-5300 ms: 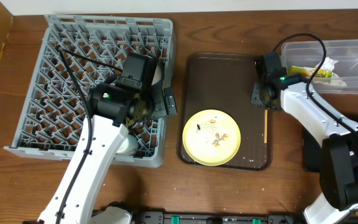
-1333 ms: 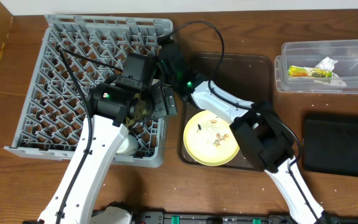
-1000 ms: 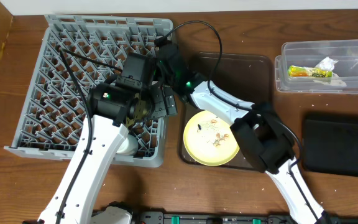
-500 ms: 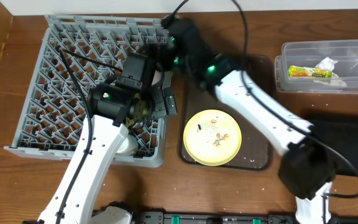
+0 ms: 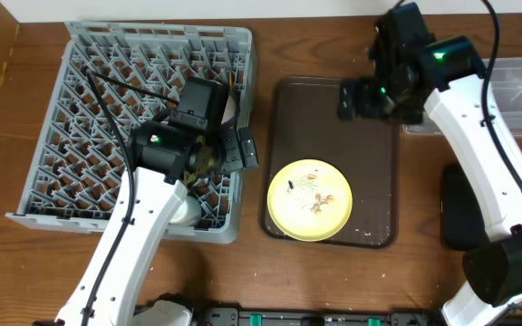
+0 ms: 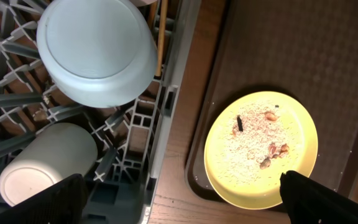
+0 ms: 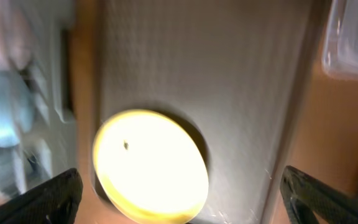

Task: Sort waste into correct bins and load items into the dishwasher
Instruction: 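Withdraw the right gripper from the rack back over the tray, then lower the right gripper onto the yellow plate's rim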

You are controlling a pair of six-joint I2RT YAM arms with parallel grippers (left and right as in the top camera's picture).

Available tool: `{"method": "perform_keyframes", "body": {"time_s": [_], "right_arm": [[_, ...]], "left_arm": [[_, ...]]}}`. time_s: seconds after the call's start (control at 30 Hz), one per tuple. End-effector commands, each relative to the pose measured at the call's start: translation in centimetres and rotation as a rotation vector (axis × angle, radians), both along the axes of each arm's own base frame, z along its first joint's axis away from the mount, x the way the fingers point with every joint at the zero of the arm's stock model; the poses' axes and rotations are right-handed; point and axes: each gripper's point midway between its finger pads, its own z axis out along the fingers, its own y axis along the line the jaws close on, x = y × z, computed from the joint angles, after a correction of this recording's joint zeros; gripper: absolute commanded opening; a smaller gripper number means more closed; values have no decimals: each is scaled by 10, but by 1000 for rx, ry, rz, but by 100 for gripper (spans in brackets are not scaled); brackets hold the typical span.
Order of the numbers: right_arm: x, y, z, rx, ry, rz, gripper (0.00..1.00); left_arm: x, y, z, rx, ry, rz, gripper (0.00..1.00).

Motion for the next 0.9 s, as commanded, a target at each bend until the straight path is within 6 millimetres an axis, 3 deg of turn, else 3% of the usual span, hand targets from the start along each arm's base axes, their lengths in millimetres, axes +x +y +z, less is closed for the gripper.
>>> {"method": "perform_keyframes", "body": {"time_s": [0.0, 0.03, 0.1, 0.2, 0.27, 0.4, 0.53, 0.67, 0.8, 0.87], "right_arm": [[-34, 8, -7, -22, 58, 272, 99], [-49, 10, -14, -43, 101, 338, 99], [-60, 13, -25, -62, 135, 378, 95], [-68, 23, -60, -86, 164, 375, 55], [-66, 16, -92, -161, 163, 278, 46], [-70, 16, -133, -145, 169, 198, 36], [-79, 16, -158, -125, 180, 203, 37], [-86, 15, -176, -105, 191, 167, 37], [-80, -3, -190, -194, 153, 89, 34], [-80, -14, -194, -245, 147, 38, 27]], "left_arm": [[0, 2, 1, 10, -3, 6, 100], [0, 2, 1, 10, -4, 6, 100], [0, 2, 1, 10, -4, 6, 100], [0, 2, 1, 10, -3, 6, 100], [0, 2, 1, 10, -3, 6, 100], [0, 2, 1, 10, -4, 6, 100], [0, 2, 1, 10, -3, 6, 100], [0, 2, 1, 10, -3, 5, 100], [0, 2, 1, 10, -4, 6, 100], [0, 2, 1, 10, -4, 6, 100]]}}
